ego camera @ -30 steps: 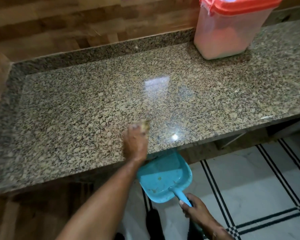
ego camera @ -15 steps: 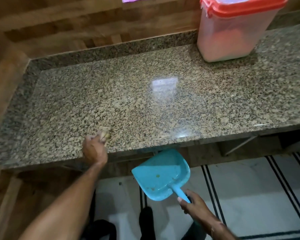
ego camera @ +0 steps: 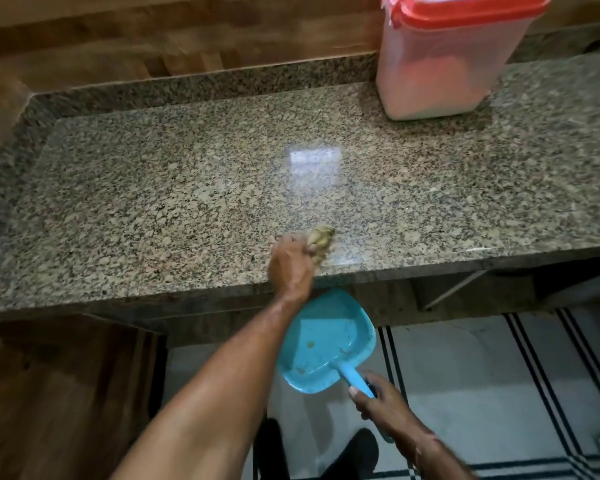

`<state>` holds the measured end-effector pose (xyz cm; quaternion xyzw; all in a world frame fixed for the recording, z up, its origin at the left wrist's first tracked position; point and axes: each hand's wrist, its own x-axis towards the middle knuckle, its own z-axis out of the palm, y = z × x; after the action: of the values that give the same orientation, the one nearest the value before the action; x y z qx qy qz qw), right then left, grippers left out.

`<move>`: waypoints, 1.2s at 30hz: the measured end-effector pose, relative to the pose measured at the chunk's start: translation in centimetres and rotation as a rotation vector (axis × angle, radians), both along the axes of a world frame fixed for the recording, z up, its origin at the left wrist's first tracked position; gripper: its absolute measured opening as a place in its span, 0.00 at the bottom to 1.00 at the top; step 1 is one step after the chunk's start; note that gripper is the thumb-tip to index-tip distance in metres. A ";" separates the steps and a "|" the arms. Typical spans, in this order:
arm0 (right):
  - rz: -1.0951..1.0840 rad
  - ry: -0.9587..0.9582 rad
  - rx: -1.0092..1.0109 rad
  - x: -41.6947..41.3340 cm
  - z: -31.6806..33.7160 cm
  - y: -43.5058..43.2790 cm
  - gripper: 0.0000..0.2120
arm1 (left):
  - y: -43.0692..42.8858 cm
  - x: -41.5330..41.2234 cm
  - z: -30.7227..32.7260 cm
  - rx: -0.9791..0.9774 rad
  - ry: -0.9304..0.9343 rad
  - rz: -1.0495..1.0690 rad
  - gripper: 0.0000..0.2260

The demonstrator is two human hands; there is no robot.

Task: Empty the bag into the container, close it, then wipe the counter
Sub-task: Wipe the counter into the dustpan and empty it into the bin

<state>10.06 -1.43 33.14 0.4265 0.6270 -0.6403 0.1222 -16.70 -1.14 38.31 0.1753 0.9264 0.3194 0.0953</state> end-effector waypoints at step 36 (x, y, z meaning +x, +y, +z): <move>-0.256 0.006 0.006 7.0 -2.2 8.2 0.06 | 11.2 6.0 -1.0 -0.098 0.042 -0.185 0.07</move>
<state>17.07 6.77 30.98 0.5015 0.5696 -0.6502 0.0361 -10.74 10.05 37.32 0.2619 0.9226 0.2598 0.1131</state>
